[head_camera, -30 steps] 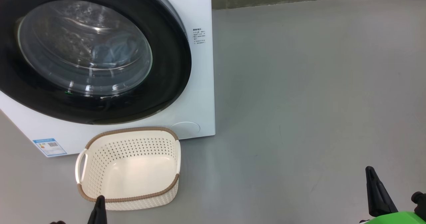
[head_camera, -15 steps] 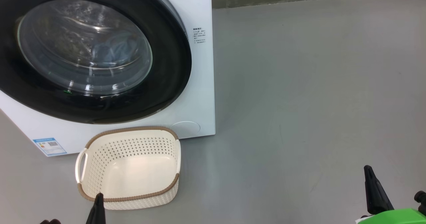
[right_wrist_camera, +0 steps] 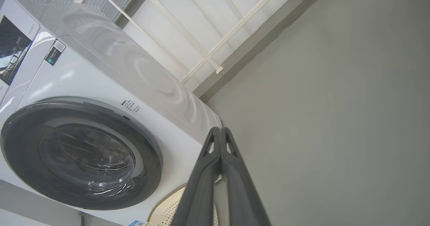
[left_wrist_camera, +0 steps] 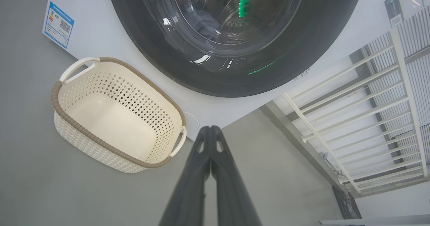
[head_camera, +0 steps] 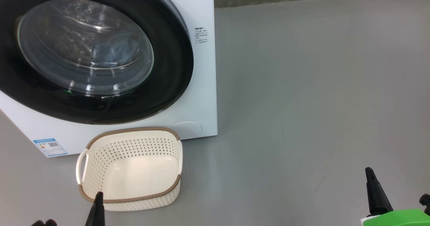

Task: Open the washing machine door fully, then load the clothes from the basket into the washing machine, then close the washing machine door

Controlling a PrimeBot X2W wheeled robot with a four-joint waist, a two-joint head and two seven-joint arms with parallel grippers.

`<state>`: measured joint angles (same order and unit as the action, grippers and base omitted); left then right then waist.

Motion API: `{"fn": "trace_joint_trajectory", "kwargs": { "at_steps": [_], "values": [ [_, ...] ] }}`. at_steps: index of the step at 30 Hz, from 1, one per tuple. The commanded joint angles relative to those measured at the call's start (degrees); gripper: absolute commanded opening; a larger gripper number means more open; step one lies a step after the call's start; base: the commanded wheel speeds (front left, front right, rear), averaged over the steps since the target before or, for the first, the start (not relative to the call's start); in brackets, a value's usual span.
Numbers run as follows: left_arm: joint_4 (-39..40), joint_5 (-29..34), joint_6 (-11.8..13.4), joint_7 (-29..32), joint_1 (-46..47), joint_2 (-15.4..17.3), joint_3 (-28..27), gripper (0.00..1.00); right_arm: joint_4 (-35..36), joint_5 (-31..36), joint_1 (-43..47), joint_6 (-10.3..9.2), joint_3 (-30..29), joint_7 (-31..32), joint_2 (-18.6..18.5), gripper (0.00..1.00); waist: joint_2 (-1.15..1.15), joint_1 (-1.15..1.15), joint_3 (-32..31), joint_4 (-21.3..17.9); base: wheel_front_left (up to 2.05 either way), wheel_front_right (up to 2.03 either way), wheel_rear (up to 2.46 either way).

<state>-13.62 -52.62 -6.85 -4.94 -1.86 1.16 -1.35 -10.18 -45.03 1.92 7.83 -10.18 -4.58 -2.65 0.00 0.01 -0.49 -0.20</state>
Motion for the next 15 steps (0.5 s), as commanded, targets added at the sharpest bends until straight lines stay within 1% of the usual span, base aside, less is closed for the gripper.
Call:
{"fn": "trace_joint_trajectory", "kwargs": {
  "at_steps": [1, 15],
  "values": [
    [1.1, -1.7, -0.3, 0.4, 2.7, 1.1, -1.4, 0.0, 1.1, -2.2, -2.9, -0.16, 0.8, 0.4, -0.4, 0.0, 0.0, -0.01, 0.0, 0.0, 0.0, 0.0, 0.0],
    [0.7, -9.9, -0.4, 2.8, 3.9, 1.3, -2.2, 0.0, 0.0, -11.9, -4.0, -0.2, 1.4, 2.7, -0.4, 0.0, 0.0, -0.01, 0.2, 0.0, 0.0, 0.0, 0.0]
  ]
}}
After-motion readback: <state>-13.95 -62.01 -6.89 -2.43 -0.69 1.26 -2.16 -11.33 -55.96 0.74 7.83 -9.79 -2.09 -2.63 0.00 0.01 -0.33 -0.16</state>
